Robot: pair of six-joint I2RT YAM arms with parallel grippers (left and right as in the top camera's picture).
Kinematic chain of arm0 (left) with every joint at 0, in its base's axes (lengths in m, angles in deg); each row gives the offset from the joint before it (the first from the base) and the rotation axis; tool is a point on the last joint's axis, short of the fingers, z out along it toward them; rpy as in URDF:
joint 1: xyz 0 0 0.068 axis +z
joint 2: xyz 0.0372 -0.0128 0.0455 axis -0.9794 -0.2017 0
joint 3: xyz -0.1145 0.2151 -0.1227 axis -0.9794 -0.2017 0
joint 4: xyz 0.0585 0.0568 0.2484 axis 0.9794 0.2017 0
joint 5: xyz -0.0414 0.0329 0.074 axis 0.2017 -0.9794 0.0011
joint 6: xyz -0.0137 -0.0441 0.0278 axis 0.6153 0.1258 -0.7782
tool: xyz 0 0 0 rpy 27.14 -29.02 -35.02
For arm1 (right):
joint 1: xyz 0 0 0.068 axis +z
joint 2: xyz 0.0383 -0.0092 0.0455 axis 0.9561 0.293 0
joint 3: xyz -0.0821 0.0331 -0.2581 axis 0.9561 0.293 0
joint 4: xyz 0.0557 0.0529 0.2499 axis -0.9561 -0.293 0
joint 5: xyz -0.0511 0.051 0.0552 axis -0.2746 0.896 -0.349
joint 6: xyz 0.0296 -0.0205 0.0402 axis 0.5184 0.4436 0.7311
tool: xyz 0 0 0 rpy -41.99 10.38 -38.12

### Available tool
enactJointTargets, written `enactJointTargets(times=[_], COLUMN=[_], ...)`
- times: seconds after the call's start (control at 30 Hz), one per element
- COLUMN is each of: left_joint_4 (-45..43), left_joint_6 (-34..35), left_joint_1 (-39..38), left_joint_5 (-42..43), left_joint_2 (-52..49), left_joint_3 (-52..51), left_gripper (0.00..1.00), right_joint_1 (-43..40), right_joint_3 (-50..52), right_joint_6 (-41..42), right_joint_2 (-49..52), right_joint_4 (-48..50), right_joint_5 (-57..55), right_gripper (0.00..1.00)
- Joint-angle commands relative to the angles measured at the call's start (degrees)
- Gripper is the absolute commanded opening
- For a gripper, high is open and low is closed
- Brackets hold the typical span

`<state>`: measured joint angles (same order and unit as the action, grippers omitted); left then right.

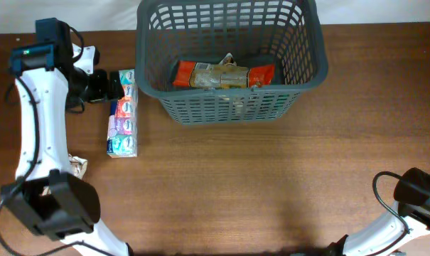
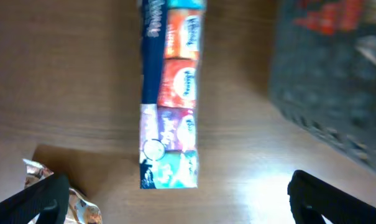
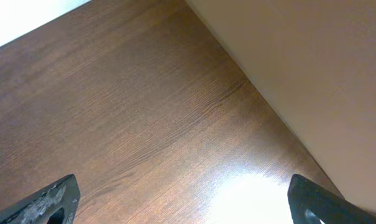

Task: Pack container
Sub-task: 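Lower the left gripper onto the tissue pack and close it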

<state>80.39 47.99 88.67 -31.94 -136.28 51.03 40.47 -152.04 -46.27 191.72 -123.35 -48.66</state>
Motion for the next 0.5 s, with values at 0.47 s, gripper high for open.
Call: enactJointTargets(times=[0.47], left_joint_4=[-1.9], left_joint_6=[-1.6], left_joint_1=[-2.9], left_joint_5=[-7.2], left_joint_2=[-10.5], left_joint_3=[-0.1], left_gripper=[0.99], right_joint_1=[-0.2], right_joint_3=[0.2], right_joint_6=[0.3], right_joint_2=[0.2], right_joint_4=[-0.3], right_joint_5=[0.3], right_gripper=[0.99])
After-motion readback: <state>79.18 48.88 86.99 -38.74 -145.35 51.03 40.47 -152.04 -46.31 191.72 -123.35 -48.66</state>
